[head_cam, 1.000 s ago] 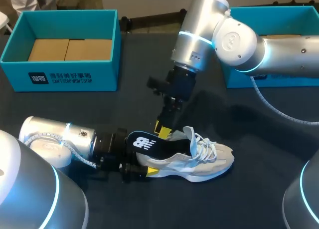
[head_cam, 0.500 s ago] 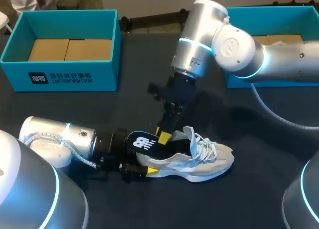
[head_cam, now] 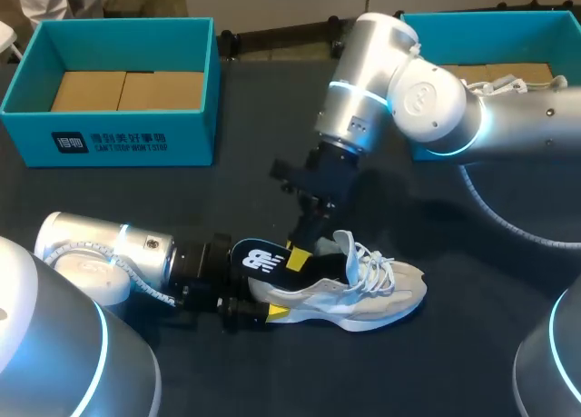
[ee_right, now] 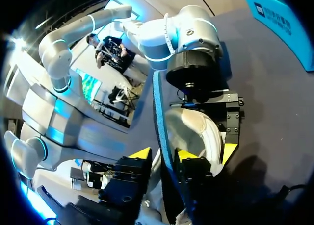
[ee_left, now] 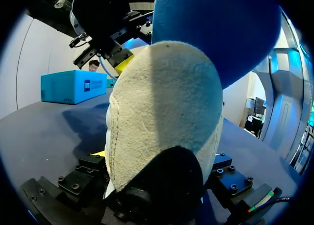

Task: Take the shoe out of the shoebox, open the shoe tongue, remove and reinsert the insole, then place the shoe into the shoebox

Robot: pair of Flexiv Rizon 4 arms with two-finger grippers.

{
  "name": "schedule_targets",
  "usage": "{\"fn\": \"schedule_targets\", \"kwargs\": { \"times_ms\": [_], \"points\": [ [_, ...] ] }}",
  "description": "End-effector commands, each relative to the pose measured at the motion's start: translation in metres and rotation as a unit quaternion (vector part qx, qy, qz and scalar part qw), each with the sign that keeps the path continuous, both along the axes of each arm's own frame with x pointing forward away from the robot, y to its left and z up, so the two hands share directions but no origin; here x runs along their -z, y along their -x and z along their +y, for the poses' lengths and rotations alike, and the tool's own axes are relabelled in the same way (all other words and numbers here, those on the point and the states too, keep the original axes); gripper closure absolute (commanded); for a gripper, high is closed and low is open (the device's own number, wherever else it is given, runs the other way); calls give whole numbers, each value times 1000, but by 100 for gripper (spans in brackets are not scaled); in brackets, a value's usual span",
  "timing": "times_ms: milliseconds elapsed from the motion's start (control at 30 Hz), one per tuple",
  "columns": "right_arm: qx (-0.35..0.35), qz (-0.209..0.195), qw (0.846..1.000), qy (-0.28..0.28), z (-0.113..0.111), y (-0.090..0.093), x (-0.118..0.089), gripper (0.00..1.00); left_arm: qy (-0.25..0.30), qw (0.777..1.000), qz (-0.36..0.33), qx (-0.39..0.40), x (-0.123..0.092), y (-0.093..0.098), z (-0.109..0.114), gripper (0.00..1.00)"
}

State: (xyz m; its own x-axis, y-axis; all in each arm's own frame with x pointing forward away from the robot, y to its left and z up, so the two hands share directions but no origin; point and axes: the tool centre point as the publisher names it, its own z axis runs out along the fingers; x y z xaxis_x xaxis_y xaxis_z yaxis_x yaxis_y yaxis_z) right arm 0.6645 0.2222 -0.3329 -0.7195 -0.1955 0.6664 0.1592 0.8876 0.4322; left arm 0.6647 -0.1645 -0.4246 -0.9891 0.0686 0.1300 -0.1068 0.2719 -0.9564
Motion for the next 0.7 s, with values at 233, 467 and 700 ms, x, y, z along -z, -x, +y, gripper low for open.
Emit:
{"fn": "schedule_targets", "kwargs": {
  "times_ms": [233, 467, 700],
  "points": [
    [8, -7, 1000, -10, 0, -1, -7, 100, -1, 1000, 0, 0, 3, 0, 3, 100],
    [8, -30, 999, -44, 5, -5, -31, 100, -1, 1000, 0, 0, 3, 0, 3, 100],
    [14, -38, 997, -60, 9, -6, -43, 100, -1, 1000, 0, 0, 3, 0, 3, 100]
  ]
}}
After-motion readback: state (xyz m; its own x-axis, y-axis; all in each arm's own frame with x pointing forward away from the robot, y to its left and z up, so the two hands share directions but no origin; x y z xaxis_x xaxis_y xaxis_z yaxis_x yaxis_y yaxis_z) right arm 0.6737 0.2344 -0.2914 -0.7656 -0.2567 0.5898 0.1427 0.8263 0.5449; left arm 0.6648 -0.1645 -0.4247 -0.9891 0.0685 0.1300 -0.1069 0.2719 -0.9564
